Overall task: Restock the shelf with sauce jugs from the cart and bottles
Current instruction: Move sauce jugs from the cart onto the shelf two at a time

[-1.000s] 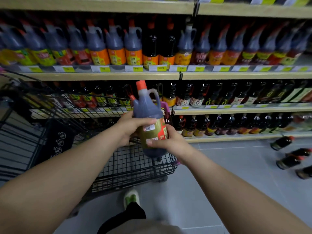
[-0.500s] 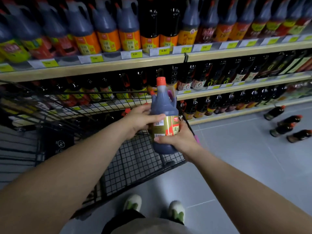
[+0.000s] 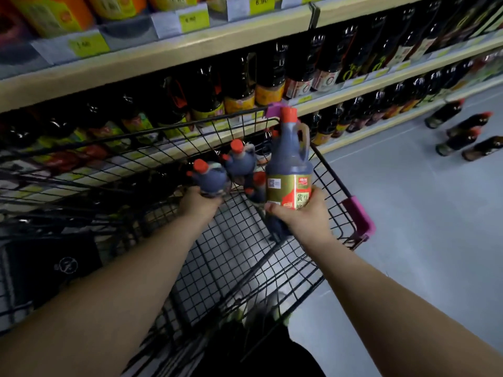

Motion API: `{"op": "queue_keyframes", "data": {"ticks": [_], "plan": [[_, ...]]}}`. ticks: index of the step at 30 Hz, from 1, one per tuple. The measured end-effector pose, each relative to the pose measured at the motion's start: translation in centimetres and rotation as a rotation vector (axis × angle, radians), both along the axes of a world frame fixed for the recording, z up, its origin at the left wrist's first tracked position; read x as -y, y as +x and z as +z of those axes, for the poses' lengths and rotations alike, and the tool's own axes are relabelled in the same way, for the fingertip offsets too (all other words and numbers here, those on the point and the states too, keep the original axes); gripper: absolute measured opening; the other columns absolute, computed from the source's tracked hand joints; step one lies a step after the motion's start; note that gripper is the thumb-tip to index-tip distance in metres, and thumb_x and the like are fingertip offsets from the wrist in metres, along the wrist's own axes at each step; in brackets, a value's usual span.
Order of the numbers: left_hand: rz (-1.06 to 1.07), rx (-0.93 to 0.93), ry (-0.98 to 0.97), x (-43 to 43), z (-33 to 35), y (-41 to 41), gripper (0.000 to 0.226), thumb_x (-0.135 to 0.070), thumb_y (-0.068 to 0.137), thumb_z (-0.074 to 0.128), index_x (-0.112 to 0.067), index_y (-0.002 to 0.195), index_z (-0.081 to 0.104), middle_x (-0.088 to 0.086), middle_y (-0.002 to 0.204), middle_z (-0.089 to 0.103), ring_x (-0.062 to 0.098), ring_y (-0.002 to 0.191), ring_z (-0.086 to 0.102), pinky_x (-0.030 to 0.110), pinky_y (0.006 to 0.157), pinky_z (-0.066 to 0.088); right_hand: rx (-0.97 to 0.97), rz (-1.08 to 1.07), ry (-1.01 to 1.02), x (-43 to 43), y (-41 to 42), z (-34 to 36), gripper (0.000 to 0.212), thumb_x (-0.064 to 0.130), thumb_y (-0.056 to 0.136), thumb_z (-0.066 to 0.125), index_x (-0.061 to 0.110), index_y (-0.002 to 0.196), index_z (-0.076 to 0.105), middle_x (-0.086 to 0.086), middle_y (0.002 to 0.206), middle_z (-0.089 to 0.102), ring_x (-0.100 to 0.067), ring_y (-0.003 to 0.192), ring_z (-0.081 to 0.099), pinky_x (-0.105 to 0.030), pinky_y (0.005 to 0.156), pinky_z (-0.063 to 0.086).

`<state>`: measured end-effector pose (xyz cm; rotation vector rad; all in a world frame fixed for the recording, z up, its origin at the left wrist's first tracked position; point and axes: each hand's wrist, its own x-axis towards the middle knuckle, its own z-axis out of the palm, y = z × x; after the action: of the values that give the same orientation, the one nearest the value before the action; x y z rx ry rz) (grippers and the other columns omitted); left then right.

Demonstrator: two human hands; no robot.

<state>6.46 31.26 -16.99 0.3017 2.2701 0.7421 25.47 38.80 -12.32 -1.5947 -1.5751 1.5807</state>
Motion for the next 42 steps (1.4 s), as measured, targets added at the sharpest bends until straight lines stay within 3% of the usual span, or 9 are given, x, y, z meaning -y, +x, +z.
{"op": "queue_keyframes", "data": {"ticks": [4,10,14,18,23,26,31,36,42], "plan": [[0.117,-0.026,0.029,-2.0,-4.7,-0.9,0.065,-0.028,0.076,0.078,-0.007,0.131,0.049,0.013,0.123,0.06,0.033,0.117,0.056,0.032,0.083,0.042,-0.022,-0.056,0.032,-1.8,-0.6,-2.8,0.068,0.016,0.06,0.09,0.019,0.11,0.043,-0.004,0.094,0.063,-0.021,0.082,0.067,-0.044,0.076,0.059],[0.372,0.053,0.196,-4.7,-8.9,-0.3,0.093,-0.02,0.07,0.084,-0.009,0.145,0.028,0.007,0.14,0.048,0.024,0.125,0.05,0.026,0.095,0.043,-0.041,-0.096,0.093,-3.1,-1.4,-6.0,0.07,0.018,0.056,0.09,0.018,0.108,0.044,-0.001,0.091,0.064,-0.017,0.076,0.068,-0.035,0.068,0.059],[0.34,-0.048,0.255,-5.5,-12.3,-0.4,0.118,-0.051,0.053,0.083,-0.009,0.147,0.027,0.01,0.146,0.043,0.023,0.13,0.047,0.037,0.109,0.039,-0.014,-0.064,0.099,-3.3,-1.6,-7.2,0.063,0.02,0.058,0.09,0.032,0.096,0.042,0.005,0.09,0.063,-0.011,0.076,0.067,-0.03,0.068,0.058],[0.515,-0.071,0.26,-6.9,-12.1,0.3,0.114,-0.038,0.062,0.086,-0.013,0.148,0.016,0.009,0.147,0.04,0.022,0.129,0.046,0.027,0.101,0.037,-0.027,-0.075,0.067,-3.7,-1.4,-8.2,0.067,0.023,0.055,0.09,0.029,0.104,0.045,0.002,0.092,0.065,-0.015,0.078,0.069,-0.041,0.073,0.06],[0.569,-0.047,0.345,-6.8,-13.1,-0.5,0.113,-0.042,0.049,0.087,-0.016,0.142,0.03,0.004,0.137,0.051,0.019,0.12,0.054,0.017,0.092,0.037,-0.005,-0.077,0.055,-4.0,-1.3,-8.4,0.074,0.029,0.052,0.088,0.022,0.111,0.045,0.002,0.093,0.065,-0.016,0.08,0.069,-0.047,0.075,0.059],[0.523,-0.07,0.328,-6.6,-13.0,-0.9,0.111,-0.049,0.04,0.083,-0.016,0.137,0.04,0.001,0.129,0.058,0.018,0.113,0.059,0.024,0.093,0.045,0.027,-0.077,0.063,-4.0,-1.1,-8.5,0.075,0.033,0.051,0.087,0.023,0.111,0.044,0.002,0.094,0.064,-0.017,0.081,0.068,-0.048,0.075,0.058],[0.423,-0.101,0.256,-5.1,-10.3,0.0,0.083,-0.026,0.06,0.088,-0.012,0.13,0.045,0.005,0.127,0.06,0.021,0.111,0.059,0.021,0.081,0.039,0.045,-0.071,0.046,-3.8,-1.2,-7.9,0.074,0.033,0.05,0.087,0.025,0.109,0.042,0.0,0.095,0.064,-0.019,0.082,0.068,-0.048,0.074,0.059],[0.29,-0.127,0.225,-2.3,-6.7,0.3,0.083,-0.03,0.058,0.089,-0.016,0.129,0.046,0.004,0.127,0.061,0.025,0.112,0.059,0.025,0.082,0.042,0.057,-0.026,0.043,-2.6,-1.3,-5.3,0.068,0.02,0.06,0.089,0.023,0.107,0.041,0.0,0.093,0.063,-0.018,0.081,0.067,-0.036,0.072,0.059],[0.149,-0.081,0.283,0.1,0.5,0.4,0.082,-0.03,0.062,0.088,-0.021,0.132,0.046,0.004,0.128,0.059,0.025,0.113,0.058,0.029,0.084,0.043,0.025,-0.031,-0.009,-0.4,-1.5,-0.5,0.069,0.021,0.057,0.089,0.022,0.107,0.042,-0.003,0.097,0.063,-0.021,0.085,0.067,-0.044,0.077,0.059]]}}
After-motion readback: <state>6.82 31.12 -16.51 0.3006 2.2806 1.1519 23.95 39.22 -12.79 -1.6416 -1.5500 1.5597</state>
